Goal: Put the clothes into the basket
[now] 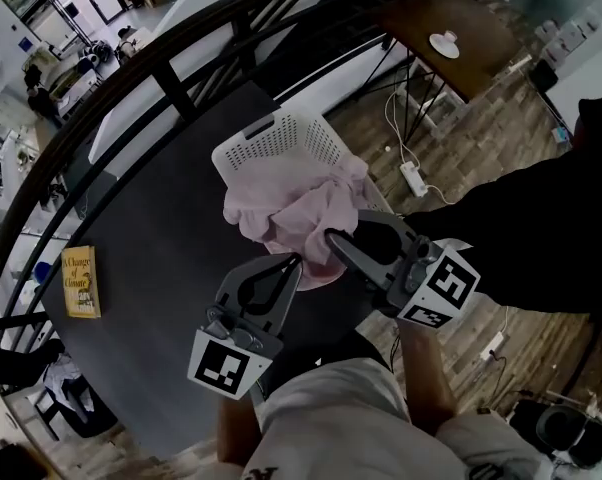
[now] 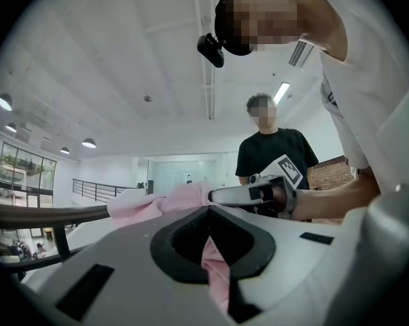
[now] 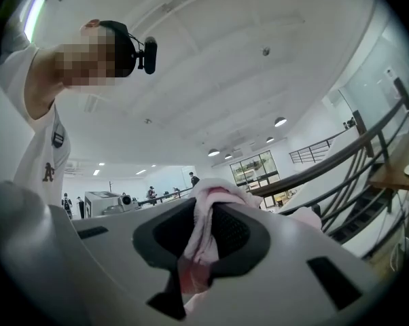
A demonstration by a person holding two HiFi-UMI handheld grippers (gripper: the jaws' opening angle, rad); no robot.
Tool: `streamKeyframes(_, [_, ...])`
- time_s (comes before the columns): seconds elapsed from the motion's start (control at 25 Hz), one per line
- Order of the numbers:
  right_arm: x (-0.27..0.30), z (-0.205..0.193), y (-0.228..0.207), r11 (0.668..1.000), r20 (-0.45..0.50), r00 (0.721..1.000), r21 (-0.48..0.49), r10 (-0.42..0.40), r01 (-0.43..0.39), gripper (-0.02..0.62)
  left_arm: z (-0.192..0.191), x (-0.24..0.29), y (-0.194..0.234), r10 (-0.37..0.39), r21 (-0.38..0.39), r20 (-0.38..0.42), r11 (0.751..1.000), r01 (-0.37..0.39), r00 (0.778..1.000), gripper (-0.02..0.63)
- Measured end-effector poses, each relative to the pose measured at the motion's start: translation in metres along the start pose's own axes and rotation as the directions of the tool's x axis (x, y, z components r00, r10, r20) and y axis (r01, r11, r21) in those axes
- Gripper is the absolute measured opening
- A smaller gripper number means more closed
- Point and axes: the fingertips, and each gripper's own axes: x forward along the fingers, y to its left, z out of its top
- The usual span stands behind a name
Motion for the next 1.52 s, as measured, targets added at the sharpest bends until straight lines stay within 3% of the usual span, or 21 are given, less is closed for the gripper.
streamKeyframes(0.76, [0.001,-0.093,-0.033,0.996,-0.227,0.972,0.049,-0.066,0.079,0.074,-0.061,0.025,0.011,-0.014,-0.122,-0.065,0.992,0.006,0.998,0.003])
streamKeyframes(1.04, [-0.002,-0.131,-0.044,0.994,-0.360,0.929,0.038,-0.084,0.104,0.074,-0.072,0.033,0.012,-0.021,-0.128,-0.083,0.992,0.010,0.996,0.003])
streamKeyframes(1.52, [0.001,-0.155,-0.050,0.994,-0.488,0.867,-0.027,-0.103,0.103,0.081,-0.083,0.042,0.013,-0.033,-0.129,-0.110,0.992,0.019,0.993,0.003])
